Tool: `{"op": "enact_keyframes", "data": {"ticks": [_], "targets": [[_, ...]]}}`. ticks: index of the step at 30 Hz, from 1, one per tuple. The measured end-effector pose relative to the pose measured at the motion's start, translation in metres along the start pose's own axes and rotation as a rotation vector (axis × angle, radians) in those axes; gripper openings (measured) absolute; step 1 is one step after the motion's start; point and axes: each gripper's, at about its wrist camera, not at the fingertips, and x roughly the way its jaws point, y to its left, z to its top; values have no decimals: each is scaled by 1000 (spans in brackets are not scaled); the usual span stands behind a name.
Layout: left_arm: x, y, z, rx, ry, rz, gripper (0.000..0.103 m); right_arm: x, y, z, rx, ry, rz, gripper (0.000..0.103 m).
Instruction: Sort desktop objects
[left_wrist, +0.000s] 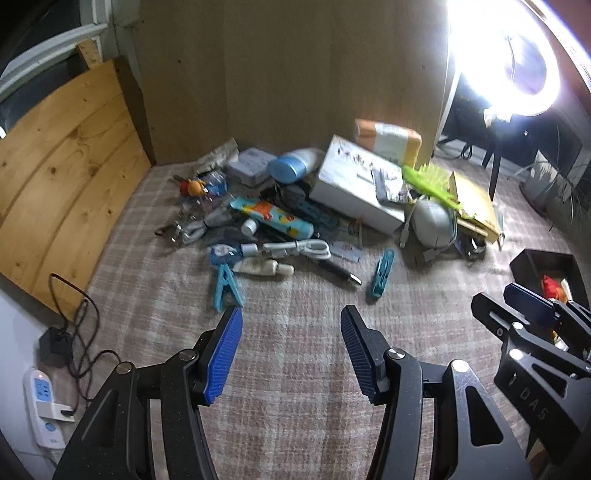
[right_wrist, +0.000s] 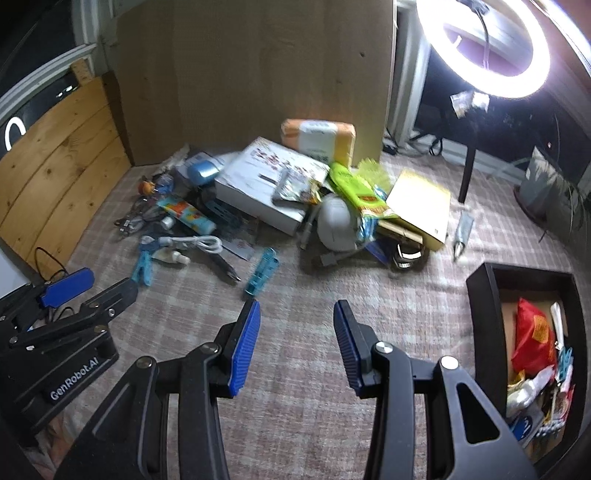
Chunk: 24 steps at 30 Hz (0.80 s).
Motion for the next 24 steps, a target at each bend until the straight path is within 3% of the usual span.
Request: {"op": "enact_keyframes", "data": {"ticks": [10, 15, 16, 24], "targets": [[61, -18, -33, 55, 41, -16, 54, 56, -36, -37, 52, 45, -84, 45], [77, -26, -48, 95, 22, 11, 57, 77, -51, -53, 99, 44, -107, 47], [76, -26, -49, 94, 1, 15, 64, 80, -53, -55, 104, 48, -107, 49], [77, -22, -54, 74, -58, 34, 83, 85, -59, -63, 119, -24, -148, 78]]}}
